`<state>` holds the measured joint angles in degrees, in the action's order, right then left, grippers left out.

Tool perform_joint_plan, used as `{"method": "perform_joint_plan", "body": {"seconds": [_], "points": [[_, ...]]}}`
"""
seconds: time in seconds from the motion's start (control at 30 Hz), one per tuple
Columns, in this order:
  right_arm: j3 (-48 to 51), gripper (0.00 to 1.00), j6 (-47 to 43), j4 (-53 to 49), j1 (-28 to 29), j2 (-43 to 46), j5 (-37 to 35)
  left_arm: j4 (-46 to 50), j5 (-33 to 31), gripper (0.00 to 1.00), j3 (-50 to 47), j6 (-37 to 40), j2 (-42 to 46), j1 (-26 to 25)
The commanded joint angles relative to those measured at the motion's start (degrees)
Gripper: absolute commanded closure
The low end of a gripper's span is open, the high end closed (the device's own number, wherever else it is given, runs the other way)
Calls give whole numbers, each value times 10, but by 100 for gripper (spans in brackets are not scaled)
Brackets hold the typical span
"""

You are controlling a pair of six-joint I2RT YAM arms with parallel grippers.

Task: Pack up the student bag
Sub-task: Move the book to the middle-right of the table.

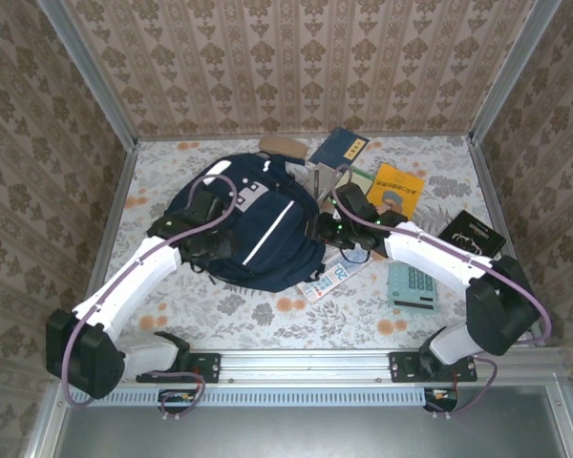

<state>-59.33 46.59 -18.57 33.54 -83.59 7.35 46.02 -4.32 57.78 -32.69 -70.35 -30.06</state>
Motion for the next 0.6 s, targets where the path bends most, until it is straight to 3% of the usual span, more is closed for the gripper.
{"method": "perform_joint_plan", "body": {"seconds": [0.0,0.13,0.23,0.3,0.57], "points": [[18,54,-32,-28,-16,50,-47,-49,18,44,47,46,-47,-39],[36,46,-69,-51,-33,93,-84,-54,8,37,107,66,-122,-78],[38,28,-90,-95,-48,115,-135,-63,7,35,136,78,-161,-97],[42,23,-95,-118,-76,125,-146,-67,18,35,151,78,-180,-100],[85,26,-104,-64,-224,124,-119,-121,69,28,209,70,-237,-125]]}}
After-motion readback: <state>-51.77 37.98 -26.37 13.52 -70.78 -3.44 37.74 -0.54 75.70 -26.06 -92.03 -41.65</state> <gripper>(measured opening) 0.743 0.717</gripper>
